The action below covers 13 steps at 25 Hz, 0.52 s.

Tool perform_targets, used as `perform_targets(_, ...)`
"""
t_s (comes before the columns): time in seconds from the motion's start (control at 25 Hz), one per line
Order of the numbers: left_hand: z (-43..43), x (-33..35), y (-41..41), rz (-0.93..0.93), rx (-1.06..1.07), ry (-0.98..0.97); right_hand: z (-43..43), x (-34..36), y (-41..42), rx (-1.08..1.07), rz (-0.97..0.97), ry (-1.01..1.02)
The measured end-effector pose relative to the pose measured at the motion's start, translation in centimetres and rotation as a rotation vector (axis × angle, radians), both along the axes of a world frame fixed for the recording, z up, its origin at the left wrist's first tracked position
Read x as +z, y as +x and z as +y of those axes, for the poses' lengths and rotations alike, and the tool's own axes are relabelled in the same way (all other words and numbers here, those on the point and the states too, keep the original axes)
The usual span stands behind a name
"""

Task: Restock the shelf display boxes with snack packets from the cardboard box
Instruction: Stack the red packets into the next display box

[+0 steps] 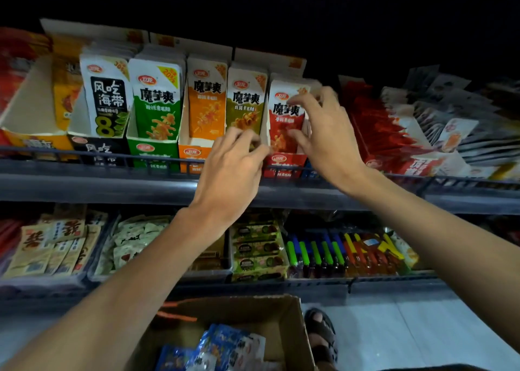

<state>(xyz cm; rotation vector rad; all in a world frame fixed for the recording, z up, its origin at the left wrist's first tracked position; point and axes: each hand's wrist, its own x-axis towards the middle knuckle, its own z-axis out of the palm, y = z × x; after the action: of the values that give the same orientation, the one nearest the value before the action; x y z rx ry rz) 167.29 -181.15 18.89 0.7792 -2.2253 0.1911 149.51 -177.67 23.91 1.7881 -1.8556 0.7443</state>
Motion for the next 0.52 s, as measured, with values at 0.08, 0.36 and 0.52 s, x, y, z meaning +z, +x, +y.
perform_targets(0.08,0.6,-1.0,1.5,0.012,-0.07,0.051,1.7,-1.2,0.6,0.138,-0.131,0.087)
perform_targets(0.36,4.3,-8.7,7.6,-0.853,-0.118,0.586,7.4,-12.6,4.4,0.276,-0.296,0.693)
perform_targets(0.52,4.6,-16.5,12.7,-0.998,0.006,0.92,10.4,-23.2,6.1,0.266,-0.269,1.218)
